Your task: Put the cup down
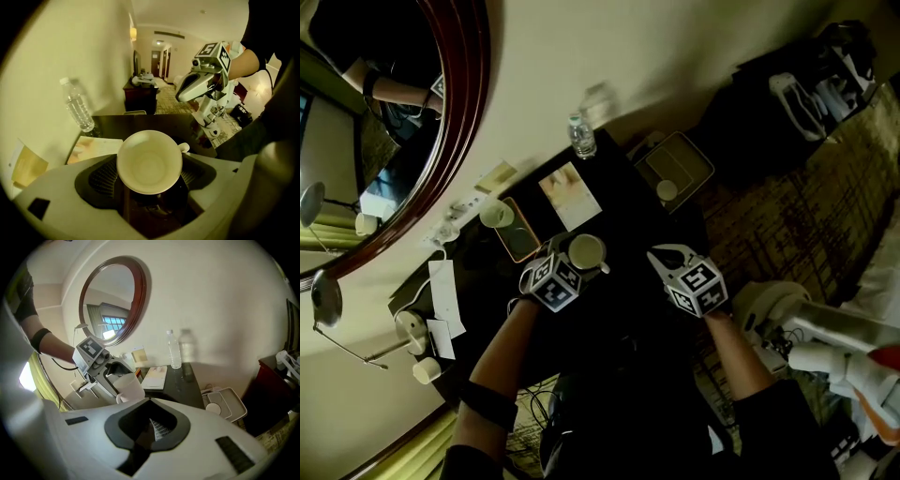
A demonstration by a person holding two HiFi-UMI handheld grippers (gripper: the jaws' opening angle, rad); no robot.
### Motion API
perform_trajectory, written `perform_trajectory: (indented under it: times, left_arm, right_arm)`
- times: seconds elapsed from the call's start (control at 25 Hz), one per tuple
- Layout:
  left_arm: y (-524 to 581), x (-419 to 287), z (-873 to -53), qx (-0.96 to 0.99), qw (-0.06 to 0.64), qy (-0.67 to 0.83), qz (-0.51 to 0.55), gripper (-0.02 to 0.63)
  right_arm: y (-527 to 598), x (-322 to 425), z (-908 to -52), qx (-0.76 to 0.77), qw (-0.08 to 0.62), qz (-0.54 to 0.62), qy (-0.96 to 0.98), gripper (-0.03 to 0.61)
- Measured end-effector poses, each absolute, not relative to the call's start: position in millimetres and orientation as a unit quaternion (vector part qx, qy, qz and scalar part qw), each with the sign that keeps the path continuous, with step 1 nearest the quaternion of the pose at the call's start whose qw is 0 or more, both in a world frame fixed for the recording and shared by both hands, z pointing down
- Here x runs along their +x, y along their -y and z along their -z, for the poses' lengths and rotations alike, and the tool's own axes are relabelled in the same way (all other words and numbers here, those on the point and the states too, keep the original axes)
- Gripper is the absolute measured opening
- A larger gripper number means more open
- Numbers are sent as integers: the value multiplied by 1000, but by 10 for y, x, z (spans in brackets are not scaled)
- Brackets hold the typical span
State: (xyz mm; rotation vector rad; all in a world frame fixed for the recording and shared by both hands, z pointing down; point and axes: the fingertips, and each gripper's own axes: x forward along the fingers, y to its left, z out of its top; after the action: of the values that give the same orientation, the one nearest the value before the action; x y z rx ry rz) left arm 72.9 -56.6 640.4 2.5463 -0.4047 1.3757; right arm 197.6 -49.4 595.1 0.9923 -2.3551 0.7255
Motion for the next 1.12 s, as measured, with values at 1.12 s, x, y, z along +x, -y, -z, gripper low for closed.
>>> perform_trajectory:
  times: [1.12]
  left_arm:
    - [387,892,-6642,863,102,109,-483,442]
  right_arm:
    - [334,2335,-5997,383,237,-273,850,15]
